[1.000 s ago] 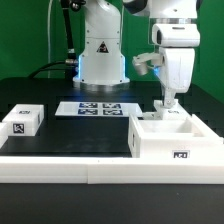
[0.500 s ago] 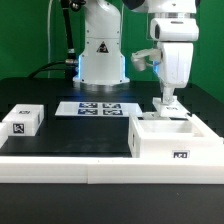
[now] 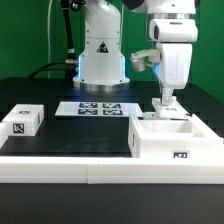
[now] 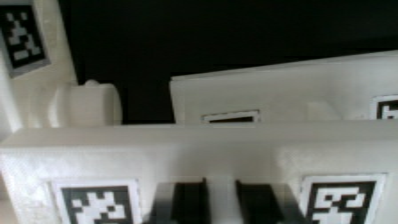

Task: Assemble cabinet

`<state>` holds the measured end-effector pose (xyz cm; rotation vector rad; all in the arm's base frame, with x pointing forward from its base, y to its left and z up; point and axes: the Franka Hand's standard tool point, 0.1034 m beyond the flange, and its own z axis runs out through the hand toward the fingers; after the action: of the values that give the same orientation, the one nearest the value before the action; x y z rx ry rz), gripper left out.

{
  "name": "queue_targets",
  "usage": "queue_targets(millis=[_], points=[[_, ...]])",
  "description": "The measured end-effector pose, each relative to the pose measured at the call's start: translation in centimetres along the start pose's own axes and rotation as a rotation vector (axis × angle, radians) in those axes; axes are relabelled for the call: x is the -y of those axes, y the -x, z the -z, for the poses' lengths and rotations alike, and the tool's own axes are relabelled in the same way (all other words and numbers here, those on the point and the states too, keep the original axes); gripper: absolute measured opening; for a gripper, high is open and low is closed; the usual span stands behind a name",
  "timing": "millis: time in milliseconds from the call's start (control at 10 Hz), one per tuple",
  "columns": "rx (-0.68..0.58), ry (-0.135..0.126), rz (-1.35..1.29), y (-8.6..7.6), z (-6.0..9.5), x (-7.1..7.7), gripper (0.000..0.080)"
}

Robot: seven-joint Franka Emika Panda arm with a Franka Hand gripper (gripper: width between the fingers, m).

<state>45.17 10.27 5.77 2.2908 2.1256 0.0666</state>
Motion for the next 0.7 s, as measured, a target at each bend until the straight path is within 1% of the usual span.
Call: queue_targets(millis=[200, 400, 700], points=[[0.005, -0.009, 0.002, -0.05, -0.02, -0.03, 0.0070], [0.002, -0.009, 0.002, -0.22, -0.21, -0.29, 0.0070], [0.001, -0.008, 0.002, -0.24, -0.24, -0.29, 0.0070]])
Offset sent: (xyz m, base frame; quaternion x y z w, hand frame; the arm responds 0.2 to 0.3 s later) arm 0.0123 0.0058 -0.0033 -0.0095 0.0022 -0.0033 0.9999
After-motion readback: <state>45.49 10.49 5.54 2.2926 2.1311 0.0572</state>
